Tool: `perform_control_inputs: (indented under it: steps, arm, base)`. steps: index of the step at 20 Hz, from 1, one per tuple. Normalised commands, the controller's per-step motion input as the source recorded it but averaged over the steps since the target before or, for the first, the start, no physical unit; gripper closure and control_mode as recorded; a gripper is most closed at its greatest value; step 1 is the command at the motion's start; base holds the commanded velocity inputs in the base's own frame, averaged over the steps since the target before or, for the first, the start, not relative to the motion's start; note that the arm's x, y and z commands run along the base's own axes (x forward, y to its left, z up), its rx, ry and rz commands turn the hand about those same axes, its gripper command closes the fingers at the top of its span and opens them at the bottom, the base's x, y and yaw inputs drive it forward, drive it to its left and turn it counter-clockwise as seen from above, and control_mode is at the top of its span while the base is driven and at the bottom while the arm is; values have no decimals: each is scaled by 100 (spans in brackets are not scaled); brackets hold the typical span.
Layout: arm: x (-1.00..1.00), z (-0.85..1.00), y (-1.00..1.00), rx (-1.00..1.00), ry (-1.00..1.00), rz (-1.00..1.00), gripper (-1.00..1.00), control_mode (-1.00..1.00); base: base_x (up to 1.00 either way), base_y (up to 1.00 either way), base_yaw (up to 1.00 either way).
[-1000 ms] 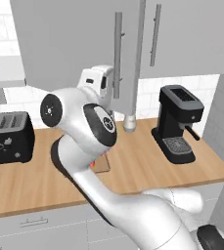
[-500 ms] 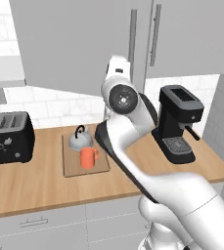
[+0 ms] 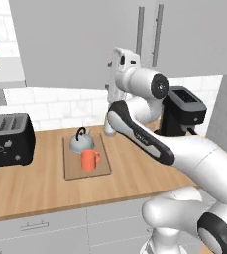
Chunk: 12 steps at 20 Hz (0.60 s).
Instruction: Pick the kettle from the counter and place it on the tray. Then pick the mug from the cabinet and place it on the tray. Then close the cabinet doors.
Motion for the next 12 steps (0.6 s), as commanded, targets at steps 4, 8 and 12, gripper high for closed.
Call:
perform_control_inputs:
  steps: [4, 8, 12]
  arm:
    - [86, 0, 2, 2, 0, 27, -100, -100]
    - [78, 0, 12, 0, 0, 16, -100, -100]
    - [72, 0, 20, 0, 0, 7, -100, -100]
  base:
    - [0, 0, 0]
    - [0, 0, 0]
    - [0, 0, 0]
